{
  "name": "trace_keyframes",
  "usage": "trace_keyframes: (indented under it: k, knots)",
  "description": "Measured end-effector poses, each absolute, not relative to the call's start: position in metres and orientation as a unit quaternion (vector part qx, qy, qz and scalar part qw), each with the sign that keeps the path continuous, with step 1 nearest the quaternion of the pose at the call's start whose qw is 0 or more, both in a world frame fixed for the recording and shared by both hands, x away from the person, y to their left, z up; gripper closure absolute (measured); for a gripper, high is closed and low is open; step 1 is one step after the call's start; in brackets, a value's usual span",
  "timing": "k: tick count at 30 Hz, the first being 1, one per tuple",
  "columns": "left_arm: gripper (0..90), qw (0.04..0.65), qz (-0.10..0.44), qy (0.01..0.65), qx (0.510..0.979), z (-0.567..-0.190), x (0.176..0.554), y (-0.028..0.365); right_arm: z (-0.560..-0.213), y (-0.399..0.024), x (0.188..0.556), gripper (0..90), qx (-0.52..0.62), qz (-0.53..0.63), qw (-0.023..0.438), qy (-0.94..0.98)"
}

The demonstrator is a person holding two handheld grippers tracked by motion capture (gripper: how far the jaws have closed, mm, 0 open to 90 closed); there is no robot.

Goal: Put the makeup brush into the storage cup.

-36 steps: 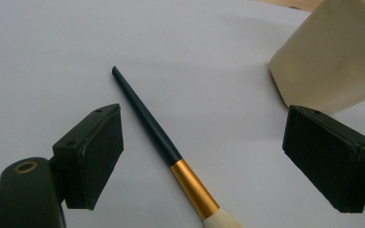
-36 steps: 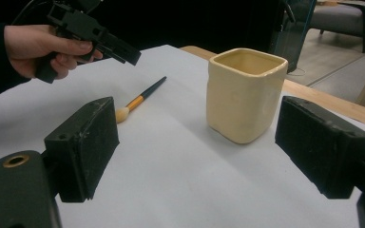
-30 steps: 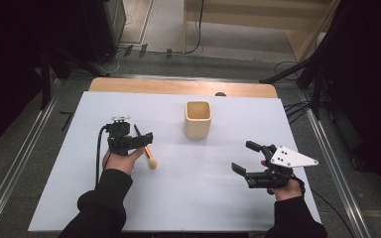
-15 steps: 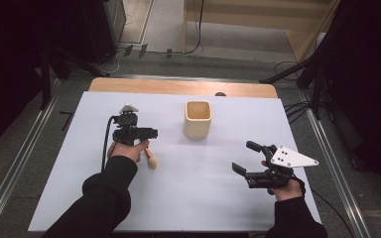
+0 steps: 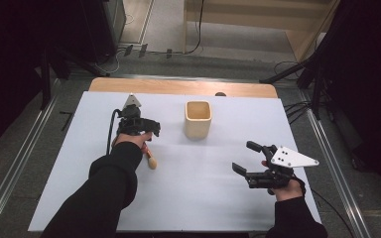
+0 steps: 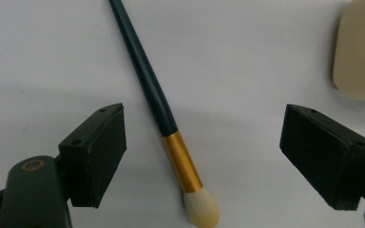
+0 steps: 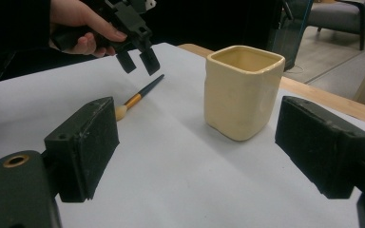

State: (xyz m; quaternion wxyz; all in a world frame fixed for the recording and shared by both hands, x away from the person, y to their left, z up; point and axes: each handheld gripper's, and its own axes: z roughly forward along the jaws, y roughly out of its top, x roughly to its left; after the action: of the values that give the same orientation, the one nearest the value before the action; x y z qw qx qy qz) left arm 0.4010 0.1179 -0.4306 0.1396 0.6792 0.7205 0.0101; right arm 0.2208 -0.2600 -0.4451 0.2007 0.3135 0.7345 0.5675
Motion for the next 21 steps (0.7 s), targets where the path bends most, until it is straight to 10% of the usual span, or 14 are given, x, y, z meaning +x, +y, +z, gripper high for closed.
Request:
trace_keyframes:
  k: [21]
  knots:
    - [18.5,0.109,0.034,0.757,0.643,-0.457,0.398,0.114,-0.444,-0.261,0.22,15.1,0.316,0.565,0.204,0.735]
